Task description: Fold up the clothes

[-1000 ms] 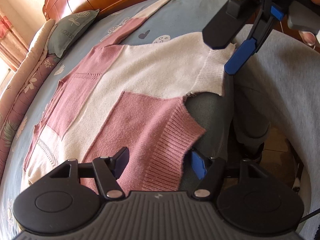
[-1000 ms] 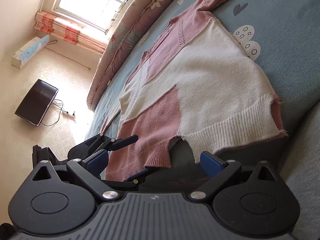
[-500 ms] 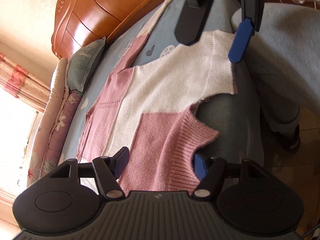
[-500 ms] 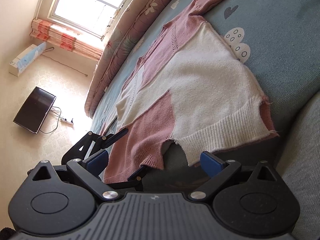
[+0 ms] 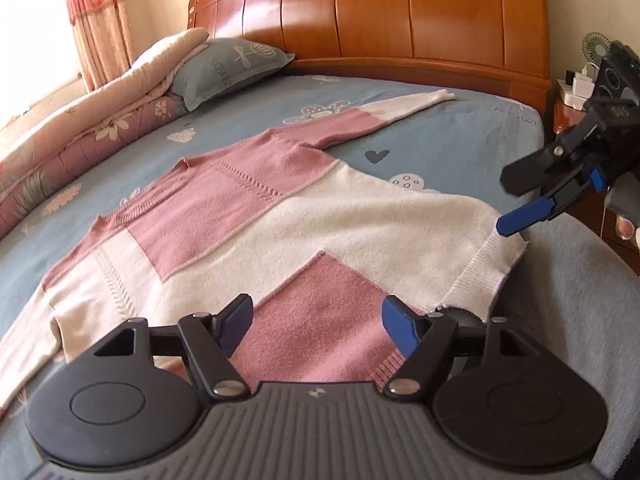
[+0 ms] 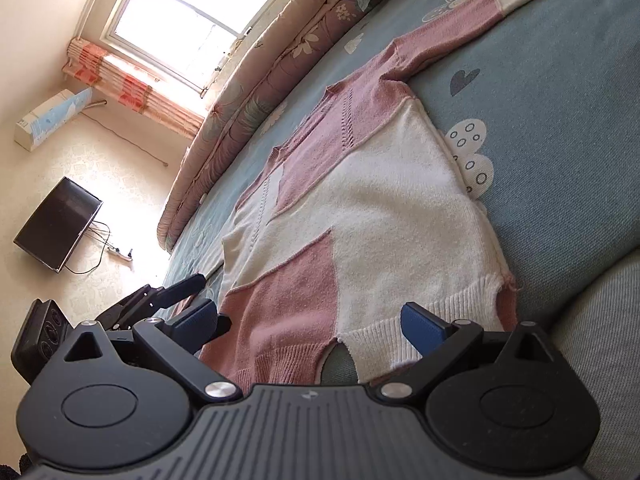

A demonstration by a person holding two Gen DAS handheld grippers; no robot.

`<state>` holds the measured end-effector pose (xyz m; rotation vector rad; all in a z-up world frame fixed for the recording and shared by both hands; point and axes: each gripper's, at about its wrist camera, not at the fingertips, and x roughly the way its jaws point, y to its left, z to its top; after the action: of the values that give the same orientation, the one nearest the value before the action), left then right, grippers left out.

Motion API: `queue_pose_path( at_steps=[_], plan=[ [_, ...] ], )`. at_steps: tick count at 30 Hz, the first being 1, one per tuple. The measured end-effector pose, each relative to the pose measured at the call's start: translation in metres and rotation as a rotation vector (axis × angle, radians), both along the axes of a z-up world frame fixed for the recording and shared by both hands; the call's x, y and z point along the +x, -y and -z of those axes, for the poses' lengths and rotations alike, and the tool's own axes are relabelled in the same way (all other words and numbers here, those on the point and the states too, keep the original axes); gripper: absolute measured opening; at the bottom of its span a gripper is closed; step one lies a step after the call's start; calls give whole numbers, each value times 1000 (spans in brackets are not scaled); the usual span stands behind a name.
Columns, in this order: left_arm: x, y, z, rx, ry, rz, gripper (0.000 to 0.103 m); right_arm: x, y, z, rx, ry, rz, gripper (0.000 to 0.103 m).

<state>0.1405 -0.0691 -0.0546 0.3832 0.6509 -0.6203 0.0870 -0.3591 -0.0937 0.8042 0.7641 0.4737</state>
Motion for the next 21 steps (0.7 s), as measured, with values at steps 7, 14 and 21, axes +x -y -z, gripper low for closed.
queue_pose_path(
  at_steps=[7,14,21],
  plan=[
    [-4,-15,44,-96,-306,-18,76,3,21,2,-23,-5,57,100],
    [-14,-35,22,-191,-302,-22,77,47,52,9,4,-28,115,100],
    [2,-41,19,-227,-297,-75,77,100,34,14,10,-58,24,101]
  ],
)
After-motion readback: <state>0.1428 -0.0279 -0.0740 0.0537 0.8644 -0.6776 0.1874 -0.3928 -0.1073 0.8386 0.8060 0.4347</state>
